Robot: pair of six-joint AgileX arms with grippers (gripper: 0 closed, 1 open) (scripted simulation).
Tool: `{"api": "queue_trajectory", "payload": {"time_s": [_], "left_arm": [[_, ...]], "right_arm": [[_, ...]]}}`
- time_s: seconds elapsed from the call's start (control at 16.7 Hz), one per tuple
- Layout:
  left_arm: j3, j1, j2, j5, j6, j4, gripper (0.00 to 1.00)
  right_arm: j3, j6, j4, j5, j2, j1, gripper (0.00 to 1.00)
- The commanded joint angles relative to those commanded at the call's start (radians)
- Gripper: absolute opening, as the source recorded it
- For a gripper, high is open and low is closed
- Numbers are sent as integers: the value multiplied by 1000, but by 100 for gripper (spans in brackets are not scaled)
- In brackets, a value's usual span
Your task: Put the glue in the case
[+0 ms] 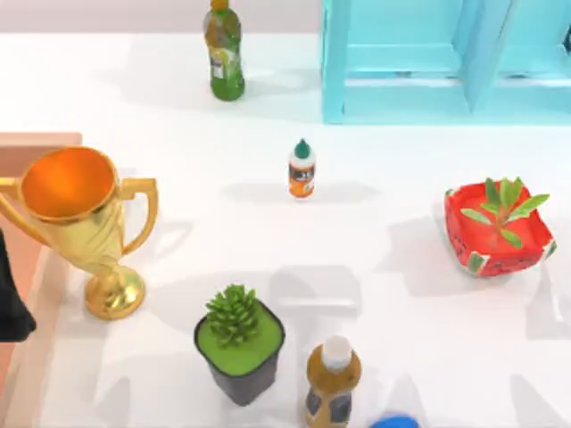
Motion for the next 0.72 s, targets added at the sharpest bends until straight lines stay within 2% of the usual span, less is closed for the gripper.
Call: {"api": "queue_trajectory", "payload": {"time_s": [0.18, 0.36, 0.72], "left_arm": [[3, -6, 10, -3, -4, -2, 100], [49, -68, 101, -35, -28, 13, 100], [324, -358, 538, -119, -49, 176, 100]], "right_arm": [[0, 0, 0, 0, 0, 0, 100], [0, 0, 0, 0, 0, 0, 100], [0, 0, 0, 0, 0, 0, 100]]}}
